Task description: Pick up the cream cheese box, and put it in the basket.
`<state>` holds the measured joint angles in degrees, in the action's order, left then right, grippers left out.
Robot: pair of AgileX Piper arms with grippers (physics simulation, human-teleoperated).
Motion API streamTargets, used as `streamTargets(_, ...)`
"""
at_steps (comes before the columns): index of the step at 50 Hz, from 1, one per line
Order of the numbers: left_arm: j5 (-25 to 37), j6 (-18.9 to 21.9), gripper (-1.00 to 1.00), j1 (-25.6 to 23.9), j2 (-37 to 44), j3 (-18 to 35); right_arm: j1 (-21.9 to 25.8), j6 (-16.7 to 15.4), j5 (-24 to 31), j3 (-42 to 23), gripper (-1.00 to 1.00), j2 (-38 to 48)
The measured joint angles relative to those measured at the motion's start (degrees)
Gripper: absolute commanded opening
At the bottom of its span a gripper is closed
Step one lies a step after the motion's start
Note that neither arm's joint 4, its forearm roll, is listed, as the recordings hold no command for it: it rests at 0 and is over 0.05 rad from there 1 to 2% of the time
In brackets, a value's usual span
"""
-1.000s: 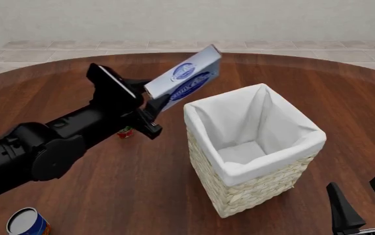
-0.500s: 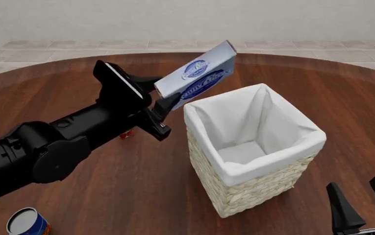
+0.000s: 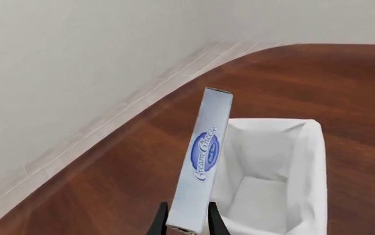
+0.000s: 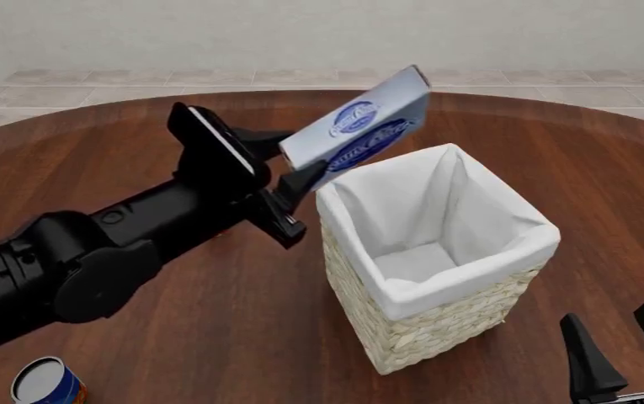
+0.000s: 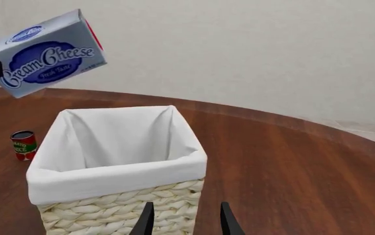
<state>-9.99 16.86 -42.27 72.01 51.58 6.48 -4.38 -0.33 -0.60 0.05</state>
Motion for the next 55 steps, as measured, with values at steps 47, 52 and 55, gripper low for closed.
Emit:
streamTargets(47,0.07,0.28,-1.0,-4.31,2.81,1.88,0.09,0.17,0.05,-0.02,1.0,-0.01)
streamTargets(52,0.2,0.36,-1.0,-4.72,3.25,2.3,0.07,0.22,0.05,-0.02,1.0,-0.01)
streamTargets(55,0.23,0.39,-1.0,-4.95,3.49,2.51,0.03,0.26,0.05,-0.02,1.0,-0.01)
